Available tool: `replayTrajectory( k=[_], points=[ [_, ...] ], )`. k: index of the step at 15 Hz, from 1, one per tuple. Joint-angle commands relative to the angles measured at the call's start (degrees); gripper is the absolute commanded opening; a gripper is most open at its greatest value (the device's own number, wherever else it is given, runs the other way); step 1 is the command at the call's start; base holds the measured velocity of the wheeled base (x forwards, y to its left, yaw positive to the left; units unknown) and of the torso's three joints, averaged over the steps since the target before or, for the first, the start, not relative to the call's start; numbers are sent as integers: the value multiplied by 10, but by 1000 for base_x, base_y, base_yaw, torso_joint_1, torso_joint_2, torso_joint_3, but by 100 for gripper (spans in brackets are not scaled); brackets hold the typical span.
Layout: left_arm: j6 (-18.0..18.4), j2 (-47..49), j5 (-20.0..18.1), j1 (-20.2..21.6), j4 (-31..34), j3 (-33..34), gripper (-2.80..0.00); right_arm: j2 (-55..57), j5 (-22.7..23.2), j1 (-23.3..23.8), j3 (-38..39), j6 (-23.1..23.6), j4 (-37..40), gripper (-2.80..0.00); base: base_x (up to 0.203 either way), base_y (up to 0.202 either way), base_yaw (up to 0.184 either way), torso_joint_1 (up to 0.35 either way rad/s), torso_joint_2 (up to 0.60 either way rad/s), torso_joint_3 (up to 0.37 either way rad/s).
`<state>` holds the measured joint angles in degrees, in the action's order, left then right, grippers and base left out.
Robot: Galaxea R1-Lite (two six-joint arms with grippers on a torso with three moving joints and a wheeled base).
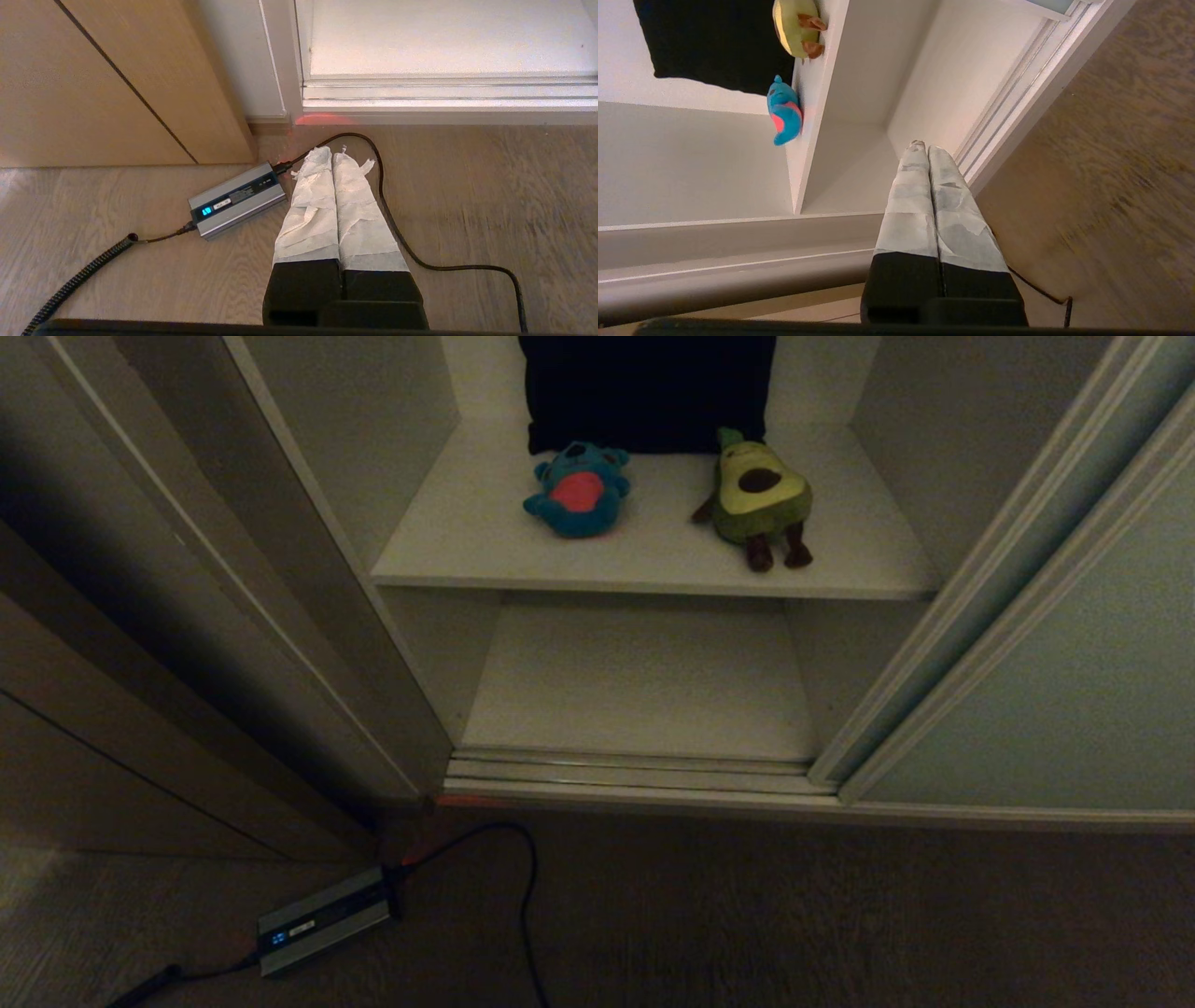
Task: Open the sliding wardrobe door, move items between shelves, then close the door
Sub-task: Open the door
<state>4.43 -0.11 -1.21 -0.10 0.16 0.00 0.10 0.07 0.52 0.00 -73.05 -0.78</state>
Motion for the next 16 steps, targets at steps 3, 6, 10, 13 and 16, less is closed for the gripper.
replayTrajectory(
  k=[3, 6, 10, 13, 16],
  points=[
    [4, 2, -1, 0, 0, 0, -280, -1, 14, 0, 2, 100, -29, -280, 0, 0, 0, 0, 0, 0],
    [4, 2, -1, 0, 0, 0, -280, -1, 40, 0, 2, 366, -51, -280, 0, 0, 0, 0, 0, 0],
    [-3, 2, 1, 0, -1, 0, -280, -1, 62, 0, -4, 729, -39, -280, 0, 0, 0, 0, 0, 0],
    [-3, 2, 2, 0, 0, 0, -280, -1, 24, 0, 1, 835, -3, -280, 0, 0, 0, 0, 0, 0],
    [-4, 2, 2, 0, -1, 0, -280, 0, 20, 0, 2, 775, 14, -280, 0, 0, 0, 0, 0, 0]
  ],
)
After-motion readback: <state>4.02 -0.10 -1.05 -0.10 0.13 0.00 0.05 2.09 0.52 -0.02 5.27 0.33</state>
